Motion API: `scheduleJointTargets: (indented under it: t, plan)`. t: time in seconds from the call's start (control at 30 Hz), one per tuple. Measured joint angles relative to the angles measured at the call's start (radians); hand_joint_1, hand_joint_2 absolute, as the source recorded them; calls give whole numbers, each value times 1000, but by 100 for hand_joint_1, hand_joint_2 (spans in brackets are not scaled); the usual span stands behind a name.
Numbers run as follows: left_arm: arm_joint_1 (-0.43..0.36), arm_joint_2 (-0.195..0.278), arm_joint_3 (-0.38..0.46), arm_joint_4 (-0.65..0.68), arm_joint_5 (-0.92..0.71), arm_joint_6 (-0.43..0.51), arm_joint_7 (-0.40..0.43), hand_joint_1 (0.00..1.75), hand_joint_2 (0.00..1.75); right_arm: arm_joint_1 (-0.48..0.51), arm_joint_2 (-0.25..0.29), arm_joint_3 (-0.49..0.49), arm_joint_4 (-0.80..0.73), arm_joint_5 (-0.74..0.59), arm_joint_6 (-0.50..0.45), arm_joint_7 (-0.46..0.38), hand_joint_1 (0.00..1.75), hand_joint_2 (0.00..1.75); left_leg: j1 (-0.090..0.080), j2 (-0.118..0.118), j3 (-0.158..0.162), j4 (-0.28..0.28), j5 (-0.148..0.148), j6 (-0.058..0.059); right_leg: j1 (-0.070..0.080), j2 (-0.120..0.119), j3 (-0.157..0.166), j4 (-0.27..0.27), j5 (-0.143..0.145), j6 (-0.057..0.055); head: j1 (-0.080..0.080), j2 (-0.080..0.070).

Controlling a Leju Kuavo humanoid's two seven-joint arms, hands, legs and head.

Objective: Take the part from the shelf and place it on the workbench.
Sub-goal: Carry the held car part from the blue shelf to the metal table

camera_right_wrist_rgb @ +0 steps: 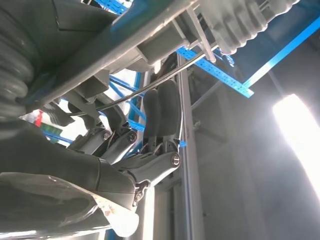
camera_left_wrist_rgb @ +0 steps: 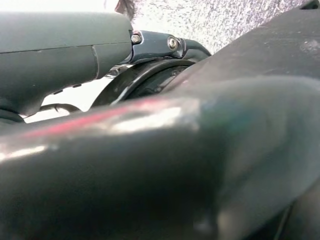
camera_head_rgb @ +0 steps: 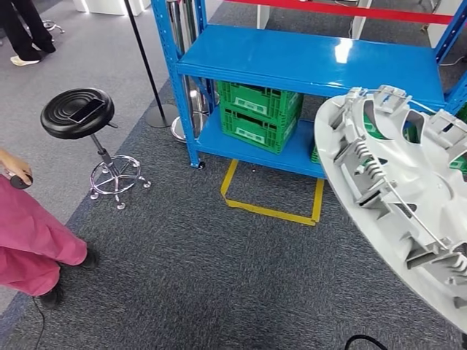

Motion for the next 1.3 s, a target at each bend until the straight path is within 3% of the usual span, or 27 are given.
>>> scheduleJointTargets:
  t: [0.03,0.07,0.1,0.17,0.23,0.33,0.4,0.47,0.53,0.57,0.6,0.63,0.7,0.77,0.87,0.93,1.03,1.07,1.1,1.13,1.23,1.3]
  plan:
    - [-1,1,1,0,1,0,-1,0,0,0,0,-1,0,-1,0,0,175,175,1,0,-7,61,-32,-4,0,-2,-6,1,6,0,0,0]
    - [-1,1,1,0,2,0,-1,0,0,0,0,-1,0,-3,0,0,175,175,1,0,-3,95,-42,-5,0,-4,-11,3,10,0,0,0]
    - [0,1,2,0,3,0,-2,0,0,0,0,-2,0,-4,0,1,175,175,2,0,14,95,-33,-5,0,-5,-16,7,14,1,0,0]
    - [7,2,2,0,6,-1,-2,0,0,0,0,-2,0,-4,0,5,175,175,5,0,84,-9,21,0,0,-4,-25,17,19,4,0,0]
    - [16,2,3,0,9,-1,-2,0,0,-2,0,-2,0,-2,0,12,175,175,3,0,142,-118,55,10,2,-4,-37,26,23,11,0,0]
    - [19,3,5,0,10,0,-4,0,0,-4,0,-4,0,1,0,21,175,175,-2,0,146,-156,58,22,2,-6,-54,30,35,29,1,0]
    - [19,2,6,0,11,0,-5,0,0,-4,0,-6,0,0,0,22,175,175,4,0,150,-181,58,34,3,-2,-72,47,20,38,3,0]
    - [19,1,8,0,13,0,-6,0,0,-4,-1,-7,0,-3,0,23,175,175,8,0,150,-202,61,49,3,6,-119,131,-30,45,7,0]
    - [18,1,9,0,17,0,-10,0,0,-4,-1,-9,0,-4,0,24,175,175,7,2,141,-202,68,55,3,10,-180,263,-81,50,8,0]
    - [18,1,9,0,19,0,-13,0,0,-4,-1,-10,0,-5,0,25,175,175,6,3,138,-201,69,56,3,11,-199,305,-87,52,8,0]
    - [18,1,10,0,20,1,-15,0,0,-4,-1,-12,0,-5,0,25,175,175,5,3,137,-199,71,56,3,11,-200,310,-75,53,8,0]
    - [18,1,10,0,21,1,-17,0,0,-4,-1,-14,0,-5,0,25,175,175,5,2,137,-197,71,56,3,11,-182,275,-45,52,8,0]
    - [18,1,13,0,22,1,-21,0,0,-4,-1,-16,0,-5,0,24,175,175,2,1,135,-189,70,52,4,11,-112,139,21,47,9,0]
    - [17,1,16,0,23,2,-24,0,0,-5,-1,-18,-1,-6,0,24,175,175,-2,1,126,-179,69,44,6,11,-67,48,42,38,8,0]
    - [16,2,18,0,24,2,-28,0,0,-5,0,-23,-3,-5,0,24,175,175,-3,1,113,-173,74,29,5,12,-68,33,42,23,6,0]
    - [16,3,18,1,25,2,-30,0,0,-6,0,-25,-3,-6,0,24,175,175,-2,1,99,-137,43,18,-1,9,-71,28,49,11,2,0]
    - [9,5,19,1,28,3,-32,0,0,-6,0,-27,-3,-11,0,23,175,175,4,1,35,42,-59,0,-3,3,-82,27,58,1,-5,0]
    - [6,5,19,1,29,3,-32,0,0,-6,0,-28,-3,-13,0,22,175,175,6,1,22,91,-77,-3,-3,1,-85,27,60,1,-5,0]
    - [6,5,19,1,30,2,-32,0,0,-6,0,-28,-3,-15,0,21,175,175,7,1,25,105,-76,-5,-3,0,-87,28,61,2,-5,0]
    - [7,5,19,1,31,2,-32,0,0,-6,0,-29,-3,-17,0,20,175,175,8,1,45,79,-54,-5,-3,0,-88,29,63,4,-5,0]
    - [18,6,22,1,34,0,-32,0,0,-7,0,-31,-3,-22,0,18,175,175,11,0,139,-111,37,1,-1,1,-93,34,70,13,-5,0]
    - [22,6,24,1,37,0,-33,0,0,-8,0,-32,-3,-24,0,18,175,175,8,0,153,-163,49,8,2,0,-107,38,78,25,-5,0]
